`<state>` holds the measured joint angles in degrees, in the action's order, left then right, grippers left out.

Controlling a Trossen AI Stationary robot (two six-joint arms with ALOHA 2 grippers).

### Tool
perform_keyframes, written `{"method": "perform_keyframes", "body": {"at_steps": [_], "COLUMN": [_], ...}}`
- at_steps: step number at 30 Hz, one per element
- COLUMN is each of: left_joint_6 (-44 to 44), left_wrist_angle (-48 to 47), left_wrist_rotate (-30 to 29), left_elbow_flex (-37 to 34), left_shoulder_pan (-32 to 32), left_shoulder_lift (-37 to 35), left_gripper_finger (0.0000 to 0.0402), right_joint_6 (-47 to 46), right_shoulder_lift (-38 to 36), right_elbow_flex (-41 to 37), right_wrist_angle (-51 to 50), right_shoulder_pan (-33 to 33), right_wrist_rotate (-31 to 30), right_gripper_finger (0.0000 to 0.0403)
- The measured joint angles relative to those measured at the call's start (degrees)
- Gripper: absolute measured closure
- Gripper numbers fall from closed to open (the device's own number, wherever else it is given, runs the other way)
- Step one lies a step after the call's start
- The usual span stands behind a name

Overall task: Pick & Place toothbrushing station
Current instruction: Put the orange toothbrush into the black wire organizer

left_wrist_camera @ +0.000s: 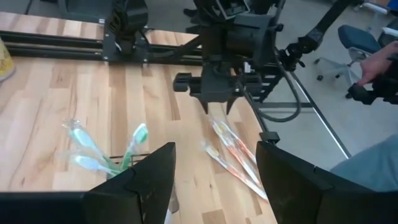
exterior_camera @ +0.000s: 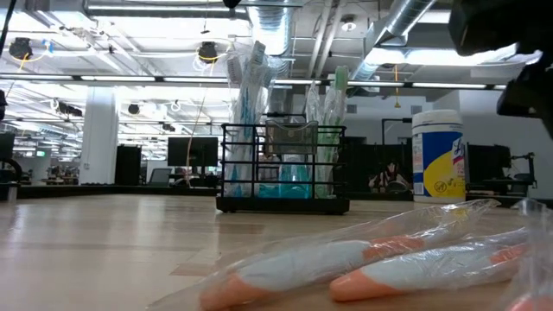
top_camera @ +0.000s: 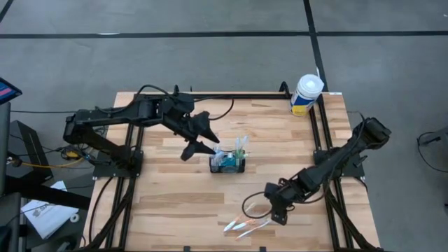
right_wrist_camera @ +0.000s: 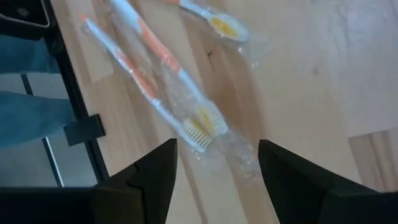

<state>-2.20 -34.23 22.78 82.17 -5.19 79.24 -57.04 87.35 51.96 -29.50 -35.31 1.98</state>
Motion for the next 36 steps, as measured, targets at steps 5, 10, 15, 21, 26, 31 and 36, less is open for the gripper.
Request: {"method": "perform_keyframes", "body": {"at_steps": [5, 10, 15, 21, 26, 31, 36], "left_joint_6": [0.02, 0.0, 0.0, -0.02, -0.17, -0.17, -0.17], "left_wrist_angle": [0.36, 0.52, 0.69, 0.67, 0.63, 0.61, 0.63], "left_wrist_rotate": [-1.03, -1.8, -1.83, -1.81, -1.8, -1.81, -1.84], "left_elbow_flex": [0.0, 0.0, -0.02, -0.04, -0.04, -0.04, -0.04], "left_shoulder_pan": [-0.02, -0.02, -0.02, -0.02, -0.02, -0.02, -0.02], "left_shoulder_lift": [0.0, 0.0, 0.0, 0.0, 0.0, 0.0, 0.0], "left_gripper_finger": [0.0183, 0.0183, 0.0183, 0.0183, 0.0183, 0.0183, 0.0183], "right_joint_6": [0.35, 2.08, 3.5, 4.09, 5.71, 8.11, 9.14], "right_shoulder_lift": [1.52, 5.53, 9.76, 12.35, 12.35, 12.33, 8.82], "right_elbow_flex": [-0.09, -0.07, -0.02, 0.07, 0.04, 0.02, 0.0], "right_wrist_angle": [0.15, 4.02, 7.78, 9.81, 8.89, 9.23, 7.37], "right_shoulder_pan": [-0.84, -1.12, -0.94, -0.53, 0.81, 3.34, 5.75], "right_wrist_rotate": [-0.26, 2.48, 4.18, 4.67, 4.44, 7.32, 8.51], "right_gripper_finger": [0.0188, 0.0188, 0.0188, 0.0204, 0.0309, 0.039, 0.0401]}}
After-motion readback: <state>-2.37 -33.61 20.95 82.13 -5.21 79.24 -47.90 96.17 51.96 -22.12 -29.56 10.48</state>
